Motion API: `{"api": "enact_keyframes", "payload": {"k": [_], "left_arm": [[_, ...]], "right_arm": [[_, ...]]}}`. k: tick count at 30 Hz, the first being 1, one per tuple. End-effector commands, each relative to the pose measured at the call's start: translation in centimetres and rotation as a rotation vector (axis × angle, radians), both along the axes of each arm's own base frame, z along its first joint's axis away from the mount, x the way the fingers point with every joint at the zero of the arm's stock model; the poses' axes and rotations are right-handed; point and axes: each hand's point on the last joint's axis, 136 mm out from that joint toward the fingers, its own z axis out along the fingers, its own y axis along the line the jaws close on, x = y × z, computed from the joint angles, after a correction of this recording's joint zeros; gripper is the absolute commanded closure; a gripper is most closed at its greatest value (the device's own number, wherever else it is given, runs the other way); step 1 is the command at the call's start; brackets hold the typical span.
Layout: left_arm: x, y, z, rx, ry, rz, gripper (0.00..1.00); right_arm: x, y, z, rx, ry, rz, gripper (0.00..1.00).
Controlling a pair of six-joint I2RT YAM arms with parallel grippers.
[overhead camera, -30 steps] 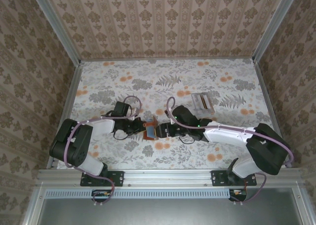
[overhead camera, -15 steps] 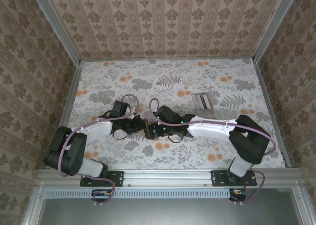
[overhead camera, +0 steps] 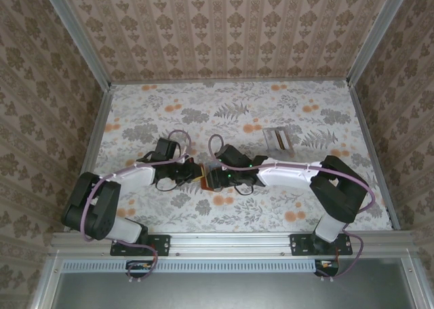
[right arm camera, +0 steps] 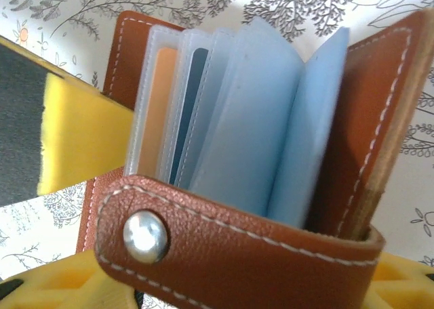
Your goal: Put the credit cards into the card holder
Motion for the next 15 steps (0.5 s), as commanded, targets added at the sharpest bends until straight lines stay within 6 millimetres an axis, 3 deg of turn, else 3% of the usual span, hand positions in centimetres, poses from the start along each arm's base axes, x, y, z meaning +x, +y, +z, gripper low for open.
{"api": "enact_keyframes", "payload": {"k": [1, 7, 10, 15], "left_arm": [[-0.5, -0.6, 0.3, -0.031, 0.03, -0.021, 1.0], [-0.6, -0.4, 0.1, -0.016, 0.026, -0.034, 0.99], [-0.6, 0.0, -0.1, 0.004, 0.021, -0.038, 0.75], [-0.1, 0.3, 0.3, 0.001, 0.0, -0.03, 0.55]], "right_arm": [[0.5, -1.5, -0.3, -0.01, 0.007, -0.044, 0.39], [0.8, -2.2, -0.7, -0.018, 0.02, -0.066, 0.4], [0.9, -2.7, -1.0, -0.002, 0.035, -0.082, 0.48], [0.7, -2.6, -1.2, 0.052, 0.058, -0.067, 0.64]]}}
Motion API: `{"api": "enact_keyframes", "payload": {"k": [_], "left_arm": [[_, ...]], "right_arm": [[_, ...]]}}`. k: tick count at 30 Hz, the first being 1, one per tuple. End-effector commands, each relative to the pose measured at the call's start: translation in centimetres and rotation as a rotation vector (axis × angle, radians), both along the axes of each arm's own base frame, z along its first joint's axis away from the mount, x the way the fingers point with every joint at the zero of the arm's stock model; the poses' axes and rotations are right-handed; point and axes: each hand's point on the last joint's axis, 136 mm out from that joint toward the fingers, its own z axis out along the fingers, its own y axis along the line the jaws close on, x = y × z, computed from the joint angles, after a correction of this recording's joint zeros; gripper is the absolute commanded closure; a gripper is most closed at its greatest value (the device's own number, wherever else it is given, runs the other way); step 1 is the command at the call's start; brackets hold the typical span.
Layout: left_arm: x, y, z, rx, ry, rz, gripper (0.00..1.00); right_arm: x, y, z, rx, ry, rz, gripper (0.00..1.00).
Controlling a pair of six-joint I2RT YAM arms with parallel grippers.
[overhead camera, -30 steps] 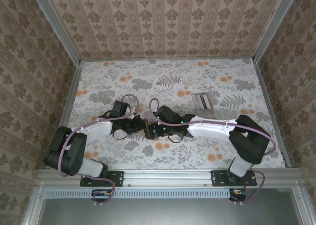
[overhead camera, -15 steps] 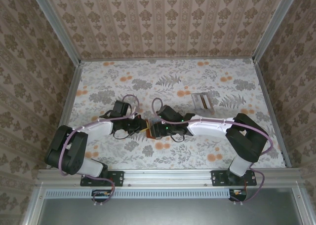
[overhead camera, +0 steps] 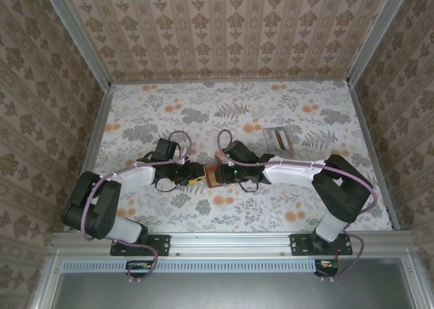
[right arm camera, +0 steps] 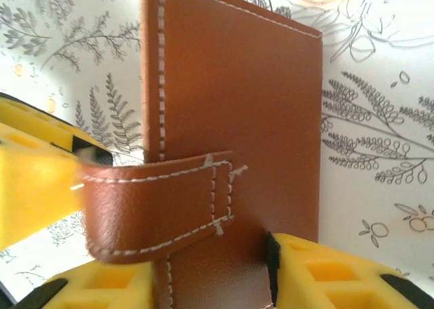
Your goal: Put the credit cards into the card holder
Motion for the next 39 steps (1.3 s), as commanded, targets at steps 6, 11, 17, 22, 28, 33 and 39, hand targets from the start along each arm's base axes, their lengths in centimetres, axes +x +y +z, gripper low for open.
{"api": "enact_keyframes", "payload": {"k": [6, 11, 17, 22, 28, 33, 39], "left_arm": [[0.8, -0.4, 1.0, -0.014, -0.048, -0.027, 0.44], [1.1, -0.2, -0.5, 0.037, -0.035, -0.029, 0.4], [1.6, 0.0, -2.2, 0.106, -0.023, -0.029, 0.4], [1.7, -0.8, -2.0, 0.131, -0.041, -0.054, 0.41], [2.1, -0.4, -2.3, 0.206, -0.065, -0.06, 0.4], [2.2, -0.4, -3.2, 0.228, -0.048, -0.071, 0.47], [2.2, 0.0, -4.3, 0.266, -0.03, -0.075, 0.56]], "right_arm": [[-0.9, -0.5, -0.9, 0.021, 0.04, 0.017, 0.73], [-0.6, -0.3, -0.5, 0.101, 0.048, 0.01, 0.8], [-0.2, -1.0, -0.8, 0.231, 0.105, -0.031, 0.83], [-0.3, -1.4, -0.7, 0.31, 0.122, -0.018, 0.86], [-0.2, -1.7, -0.4, 0.356, 0.131, 0.003, 0.82], [-0.3, -1.2, -0.6, 0.37, 0.151, 0.035, 0.78], [-0.1, -0.8, -0.5, 0.408, 0.161, 0.041, 0.75]]}}
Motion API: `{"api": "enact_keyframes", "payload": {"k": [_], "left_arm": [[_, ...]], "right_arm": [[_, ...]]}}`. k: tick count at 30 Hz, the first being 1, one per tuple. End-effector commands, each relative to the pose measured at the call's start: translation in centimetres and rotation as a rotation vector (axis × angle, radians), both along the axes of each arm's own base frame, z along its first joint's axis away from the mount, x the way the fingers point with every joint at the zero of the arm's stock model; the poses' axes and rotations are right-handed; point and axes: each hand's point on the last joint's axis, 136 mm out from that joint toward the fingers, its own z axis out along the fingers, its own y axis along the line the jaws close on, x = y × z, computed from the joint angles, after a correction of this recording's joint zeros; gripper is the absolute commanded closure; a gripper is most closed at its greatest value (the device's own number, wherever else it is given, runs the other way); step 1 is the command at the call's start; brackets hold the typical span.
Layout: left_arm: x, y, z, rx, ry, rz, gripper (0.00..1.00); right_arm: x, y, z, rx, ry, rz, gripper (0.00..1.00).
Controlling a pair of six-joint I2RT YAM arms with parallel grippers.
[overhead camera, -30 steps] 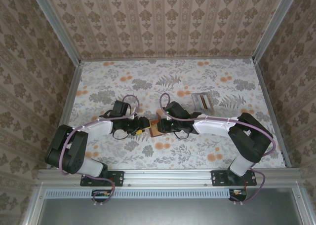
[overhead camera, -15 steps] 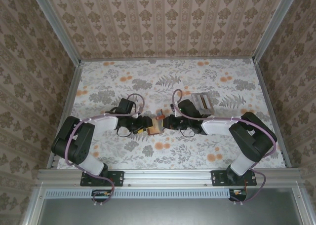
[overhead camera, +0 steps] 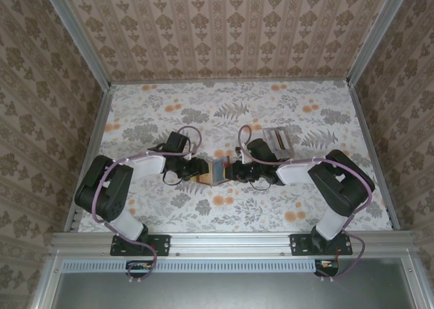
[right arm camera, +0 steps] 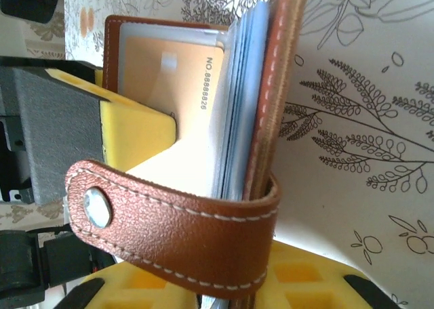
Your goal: Put the credit cards into the card holder
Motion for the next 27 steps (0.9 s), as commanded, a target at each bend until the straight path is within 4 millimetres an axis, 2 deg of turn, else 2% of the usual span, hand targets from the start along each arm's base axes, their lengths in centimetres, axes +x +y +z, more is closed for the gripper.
{"api": "enact_keyframes", "payload": {"k": [1, 6, 8, 12, 19, 27], "left_arm": [[-0.2, 0.6, -1.7, 0.07, 0.016, -0.019, 0.6], [-0.4, 0.8, -2.3, 0.092, 0.025, -0.035, 0.79], [-0.3, 0.6, -2.3, 0.084, 0.025, -0.04, 0.83], [-0.3, 0.5, -2.5, 0.078, 0.028, -0.046, 0.85], [-0.4, 0.4, -2.9, 0.076, 0.04, -0.052, 0.89], [-0.5, 0.2, -3.0, 0.061, 0.044, -0.054, 0.91]], "right_arm": [[-0.1, 0.4, 0.5, 0.053, 0.008, 0.023, 0.74], [0.3, 0.2, 1.3, 0.073, -0.012, 0.014, 0.7], [0.5, 0.2, 1.5, 0.08, -0.017, 0.012, 0.68], [0.7, 0.2, 1.7, 0.084, -0.02, 0.011, 0.68], [0.8, 0.3, 2.0, 0.103, -0.03, 0.009, 0.58], [1.1, -0.2, 1.5, 0.075, -0.025, -0.019, 0.62]]}}
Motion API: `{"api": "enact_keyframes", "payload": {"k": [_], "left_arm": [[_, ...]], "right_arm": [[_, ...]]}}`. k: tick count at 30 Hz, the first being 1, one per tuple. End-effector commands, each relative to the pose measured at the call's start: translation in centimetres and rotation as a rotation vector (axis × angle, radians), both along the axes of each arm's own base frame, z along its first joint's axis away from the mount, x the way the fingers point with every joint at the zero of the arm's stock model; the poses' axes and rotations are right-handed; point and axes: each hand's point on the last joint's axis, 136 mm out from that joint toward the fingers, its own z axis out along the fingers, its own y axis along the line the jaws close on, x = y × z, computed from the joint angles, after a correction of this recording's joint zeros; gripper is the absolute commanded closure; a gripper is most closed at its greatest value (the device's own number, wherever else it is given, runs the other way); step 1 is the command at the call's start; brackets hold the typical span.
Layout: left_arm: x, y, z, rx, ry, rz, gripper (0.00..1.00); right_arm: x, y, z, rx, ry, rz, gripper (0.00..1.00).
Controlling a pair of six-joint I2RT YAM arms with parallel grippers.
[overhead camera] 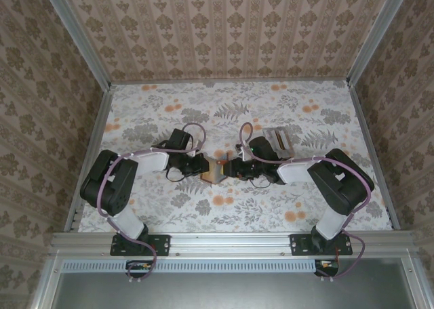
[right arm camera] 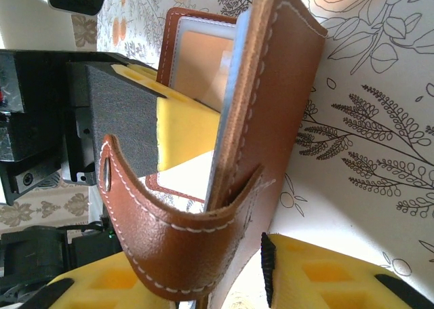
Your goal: Put the credit cards into the card holder
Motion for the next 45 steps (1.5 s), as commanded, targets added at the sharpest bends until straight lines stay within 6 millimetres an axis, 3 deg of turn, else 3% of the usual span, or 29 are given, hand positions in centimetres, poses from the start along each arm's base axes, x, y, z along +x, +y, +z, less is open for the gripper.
{"api": "enact_keyframes", "payload": {"k": [1, 4, 12, 17, 28, 34, 38, 45], "left_arm": [[-1.6, 2.0, -3.5, 0.126, 0.073, 0.005, 0.92], [-1.7, 2.1, -3.8, 0.129, 0.084, 0.003, 0.93], [-1.9, 2.1, -4.0, 0.121, 0.089, -0.001, 0.94], [-1.7, 2.0, -3.9, 0.118, 0.087, 0.001, 0.94], [-1.7, 1.8, -4.0, 0.109, 0.091, -0.001, 0.94], [-1.8, 1.8, -4.1, 0.103, 0.095, 0.003, 0.94], [-1.7, 1.6, -4.0, 0.09, 0.093, 0.003, 0.93], [-1.7, 1.3, -4.2, 0.07, 0.096, 0.005, 0.93]], "right_arm": [[0.2, -0.4, 0.3, 0.006, -0.013, -0.019, 0.59], [0.3, -0.4, 0.5, 0.008, -0.017, -0.026, 0.49], [0.3, -1.4, 0.8, 0.008, -0.031, -0.052, 0.5], [0.2, -1.8, 0.8, 0.0, -0.031, -0.06, 0.46], [0.4, -1.9, 0.3, -0.013, -0.013, -0.065, 0.7], [0.4, -1.8, -0.1, -0.026, -0.001, -0.065, 0.69], [0.5, -1.8, -0.5, -0.043, 0.009, -0.067, 0.6], [0.5, -1.0, -0.6, -0.045, 0.019, -0.048, 0.63]]}}
